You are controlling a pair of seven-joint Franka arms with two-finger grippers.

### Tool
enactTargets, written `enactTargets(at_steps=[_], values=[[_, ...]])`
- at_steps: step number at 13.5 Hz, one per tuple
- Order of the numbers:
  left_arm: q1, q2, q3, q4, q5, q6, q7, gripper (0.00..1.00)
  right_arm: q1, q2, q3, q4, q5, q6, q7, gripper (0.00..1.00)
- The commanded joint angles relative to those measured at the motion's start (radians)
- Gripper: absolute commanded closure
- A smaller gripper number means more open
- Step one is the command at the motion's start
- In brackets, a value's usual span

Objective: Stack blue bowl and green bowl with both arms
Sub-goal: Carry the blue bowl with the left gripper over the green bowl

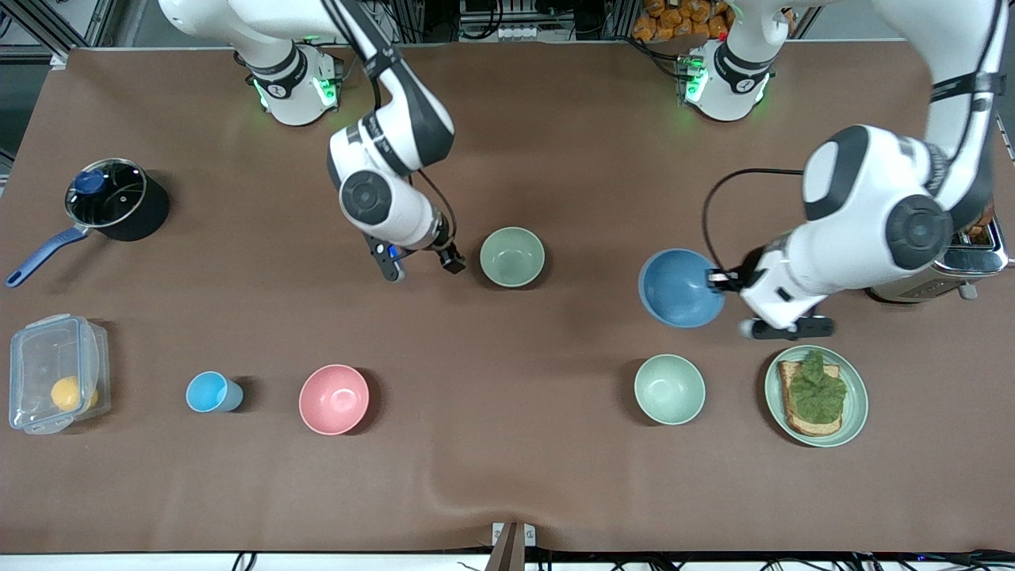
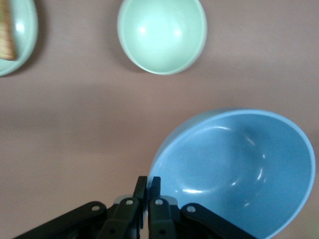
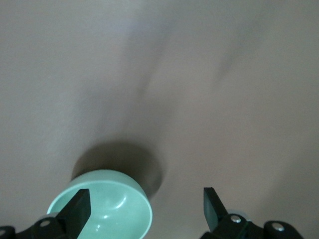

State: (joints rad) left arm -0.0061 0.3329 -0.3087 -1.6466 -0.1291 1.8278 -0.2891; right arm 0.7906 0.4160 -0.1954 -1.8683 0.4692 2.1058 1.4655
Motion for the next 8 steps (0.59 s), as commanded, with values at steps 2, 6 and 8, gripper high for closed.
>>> enactTargets(at_steps=[2, 6, 8], values=[[-0.108, 0.035, -0.001, -0.024, -0.027, 0.045, -0.111, 1.0, -0.033, 0.059, 0.008, 0.001, 0.09, 0.032, -0.02, 0.0], [-0.21, 0.048, -0.001, -0.11, -0.024, 0.157, -0.229, 1.0, -0.033, 0.113, 0.008, 0.0, 0.228, 0.121, -0.054, 0.0], [-0.259, 0.049, -0.001, -0.111, -0.015, 0.165, -0.3, 1.0, -0.022, 0.138, 0.01, -0.003, 0.232, 0.155, -0.062, 0.0]])
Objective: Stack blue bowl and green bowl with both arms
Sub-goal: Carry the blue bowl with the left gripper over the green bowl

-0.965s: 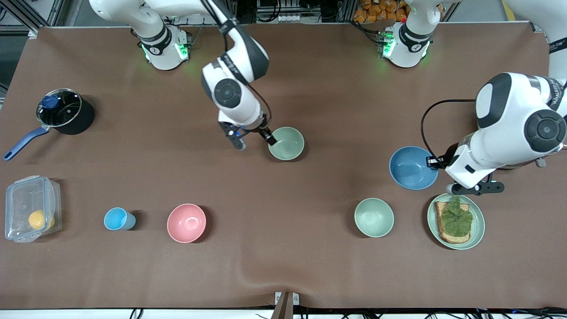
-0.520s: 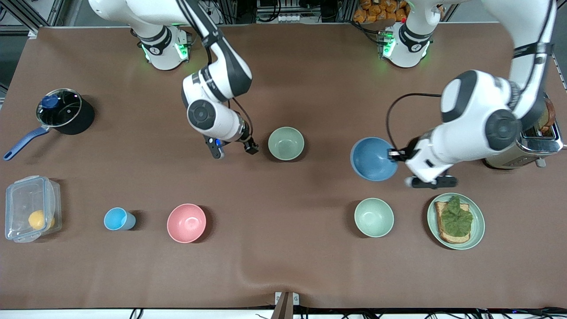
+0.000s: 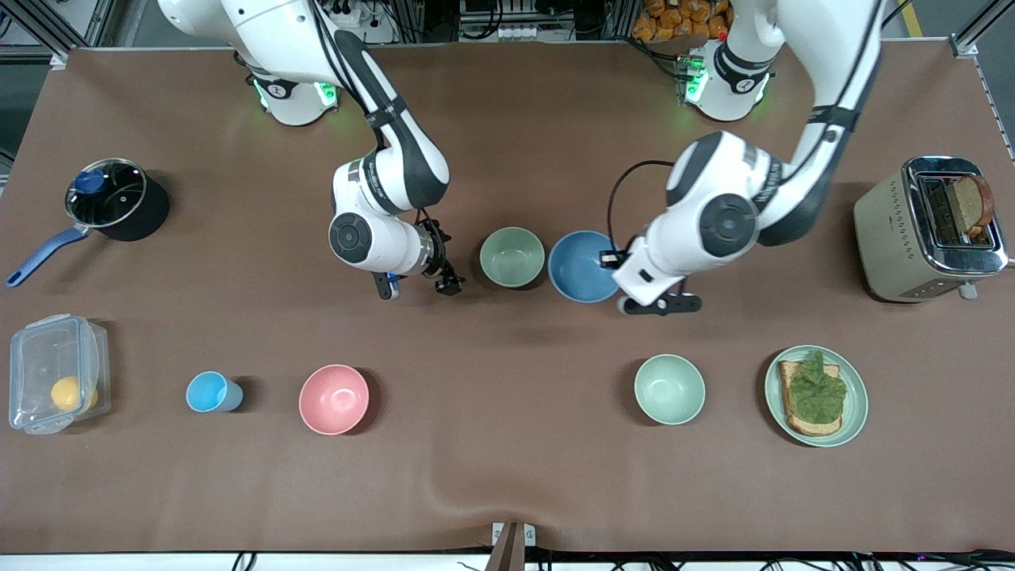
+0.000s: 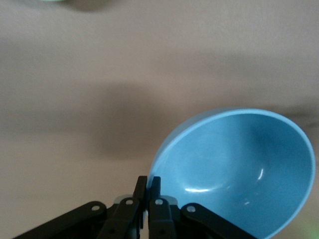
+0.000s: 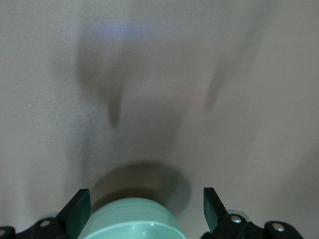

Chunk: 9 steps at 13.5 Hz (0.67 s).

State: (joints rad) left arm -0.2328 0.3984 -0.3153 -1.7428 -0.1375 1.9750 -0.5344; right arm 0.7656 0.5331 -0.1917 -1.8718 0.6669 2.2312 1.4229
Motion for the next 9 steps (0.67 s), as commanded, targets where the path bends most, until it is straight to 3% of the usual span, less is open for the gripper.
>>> enactTargets(at_steps=[1, 9], values=[[-0.054, -0.015, 0.005, -0.018, -0.004, 0.031, -0.082, 1.0, 0.006, 0.025, 0.006, 0.0, 0.037, 0.044, -0.019, 0.0], [-0.163, 0.028, 0.007, -0.077, -0.004, 0.169, -0.222, 1.0, 0.041, 0.05, 0.011, -0.017, 0.072, 0.14, -0.018, 0.0]])
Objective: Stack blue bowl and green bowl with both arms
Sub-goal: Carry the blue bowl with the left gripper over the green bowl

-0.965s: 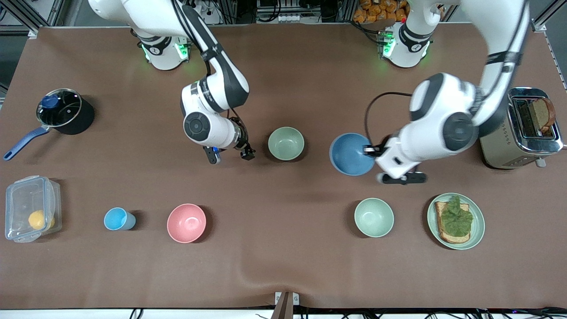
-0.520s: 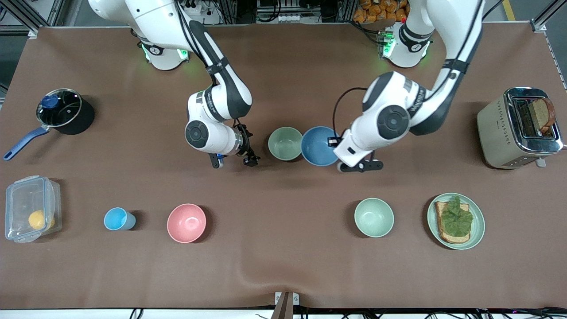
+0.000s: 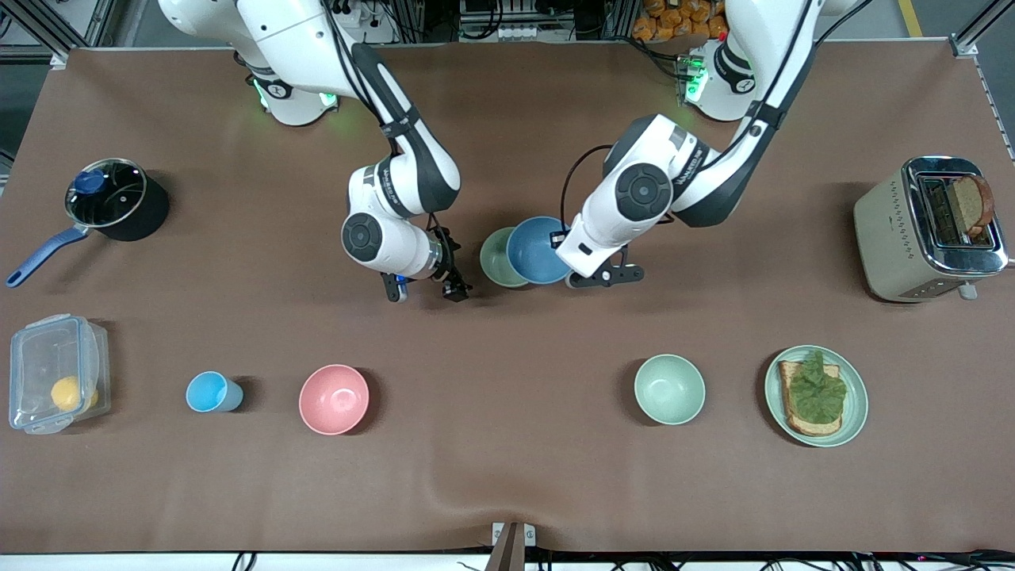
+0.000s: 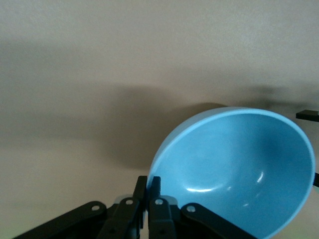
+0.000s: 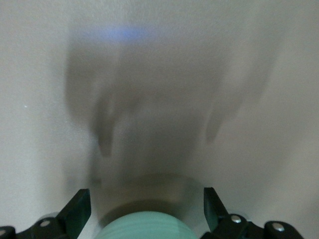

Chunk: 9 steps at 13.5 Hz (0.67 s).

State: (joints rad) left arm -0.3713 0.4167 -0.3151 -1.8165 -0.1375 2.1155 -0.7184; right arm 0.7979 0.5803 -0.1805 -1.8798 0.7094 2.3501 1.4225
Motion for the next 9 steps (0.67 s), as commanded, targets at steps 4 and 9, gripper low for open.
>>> enactTargets(at_steps=[4, 9], values=[[-0.061, 0.042, 0.007, -0.003, -0.002, 0.078, -0.087, 1.0, 0.012, 0.004, 0.0, -0.012, 0.067, 0.025, -0.019, 0.0], [-0.086, 0.077, 0.008, 0.0, 0.002, 0.122, -0.124, 1.0, 0.015, 0.004, -0.002, -0.015, 0.067, 0.023, -0.019, 0.0]])
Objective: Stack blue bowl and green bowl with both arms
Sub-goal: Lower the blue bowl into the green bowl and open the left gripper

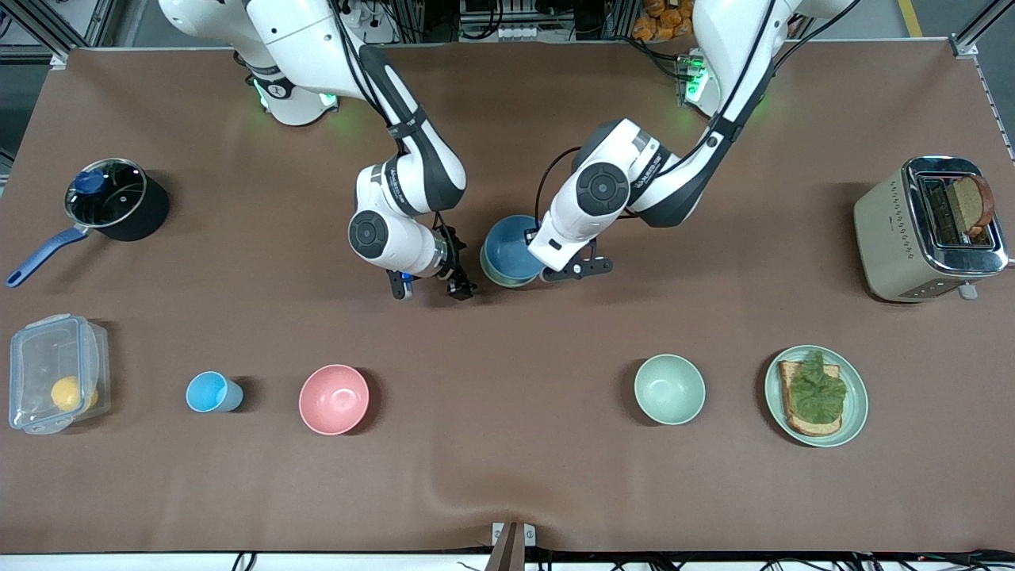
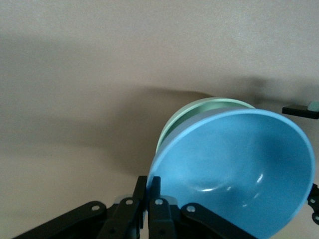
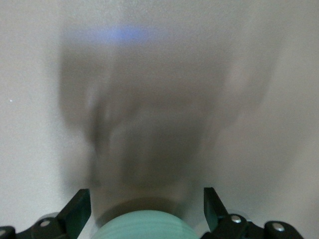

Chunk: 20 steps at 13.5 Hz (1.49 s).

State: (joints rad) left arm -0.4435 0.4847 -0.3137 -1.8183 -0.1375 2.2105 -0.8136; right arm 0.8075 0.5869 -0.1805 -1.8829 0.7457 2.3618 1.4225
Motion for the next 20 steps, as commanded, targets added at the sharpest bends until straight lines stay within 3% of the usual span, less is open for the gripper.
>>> enactTargets(at_steps=[1, 19, 20], values=[[-0.024, 0.021, 0.007, 0.004, 0.002, 0.038, -0.03, 1.0, 0.006, -0.003, -0.002, -0.012, 0.03, 0.011, -0.019, 0.0], [-0.034, 0.083, 0.007, 0.01, 0.01, 0.081, -0.036, 1.0, 0.007, -0.004, -0.002, -0.013, 0.03, -0.001, -0.019, 0.0], [-0.034, 0.086, 0.008, 0.013, 0.01, 0.081, -0.038, 0.85, 0.007, -0.004, -0.002, -0.013, 0.03, -0.001, -0.019, 0.0]])
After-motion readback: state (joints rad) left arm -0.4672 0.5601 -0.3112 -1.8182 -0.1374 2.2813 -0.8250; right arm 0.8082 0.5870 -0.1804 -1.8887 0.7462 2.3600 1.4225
